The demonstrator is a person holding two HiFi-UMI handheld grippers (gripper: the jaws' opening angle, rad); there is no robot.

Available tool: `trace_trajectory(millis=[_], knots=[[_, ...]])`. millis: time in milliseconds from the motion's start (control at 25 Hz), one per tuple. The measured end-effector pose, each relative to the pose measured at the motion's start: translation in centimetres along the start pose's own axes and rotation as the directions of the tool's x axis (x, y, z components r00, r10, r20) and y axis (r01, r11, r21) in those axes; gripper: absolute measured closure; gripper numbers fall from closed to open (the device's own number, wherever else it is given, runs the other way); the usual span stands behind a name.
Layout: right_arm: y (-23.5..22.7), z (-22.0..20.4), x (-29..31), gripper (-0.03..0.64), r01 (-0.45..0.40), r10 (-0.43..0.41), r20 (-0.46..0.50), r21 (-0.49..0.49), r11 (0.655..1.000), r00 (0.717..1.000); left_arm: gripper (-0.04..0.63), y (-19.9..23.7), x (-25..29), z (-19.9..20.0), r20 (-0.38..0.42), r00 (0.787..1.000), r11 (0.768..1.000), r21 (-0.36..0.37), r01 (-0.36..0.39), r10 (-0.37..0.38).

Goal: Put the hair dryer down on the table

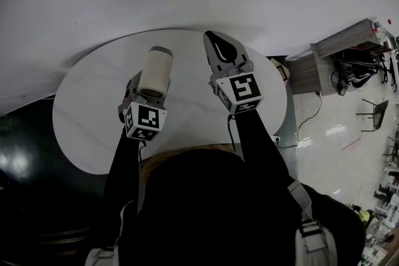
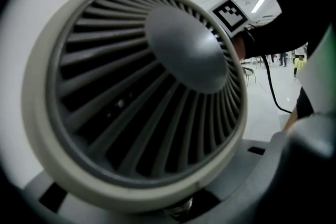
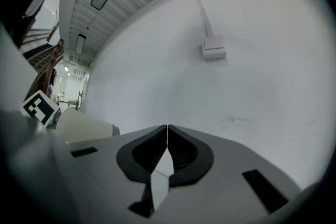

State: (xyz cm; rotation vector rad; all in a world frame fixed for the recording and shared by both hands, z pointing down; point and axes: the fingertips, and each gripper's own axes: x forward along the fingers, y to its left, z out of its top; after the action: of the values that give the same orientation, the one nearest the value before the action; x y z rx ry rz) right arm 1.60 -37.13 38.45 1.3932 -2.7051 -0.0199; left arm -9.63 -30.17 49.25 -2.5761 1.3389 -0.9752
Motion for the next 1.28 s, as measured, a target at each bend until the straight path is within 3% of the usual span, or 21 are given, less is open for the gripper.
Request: trace_trajectory(millis=[240,480,720,1000,1280], knots=[[0.3,-0.1,0.0,0.589,-0.010,0.010,-0.004,-0.004,1.000,1.000,0.396,-4.4,1.5,-3.5,-0.130,0.989,0.985,0.149,0.084,-0.065],[0.7,0.4,0.1,0.589,-0.024,0.024,0.005,-0.018,1.000,1.000,0.396,-7.2,3.0,-7.0,-0.234,0.966,0.968,0.198,0.155,-0.107],[0.6,0.2,0.0,0.589,-0.026,0.026,0.003,-0.005,1.000,1.000,0.396,-9.1,3.1,-10.1,-0.311,0.939,0.934,0.269,0.235,-0.147],[0.0,0.0,-0.1,0.589,-0.021,0.021,0.008,0.036,0.999,1.000,0.394,-10.5,3.9,-13.1,-0.408,0.897,0.919,0.265,0.293,-0.168],[-0.2,-0.2,-0.2,0.589,-0.015,0.015,0.005,0.047,0.999,1.000,0.388,-11.8,4.1,-16.3,-0.539,0.817,0.910,0.203,0.361,-0.204]])
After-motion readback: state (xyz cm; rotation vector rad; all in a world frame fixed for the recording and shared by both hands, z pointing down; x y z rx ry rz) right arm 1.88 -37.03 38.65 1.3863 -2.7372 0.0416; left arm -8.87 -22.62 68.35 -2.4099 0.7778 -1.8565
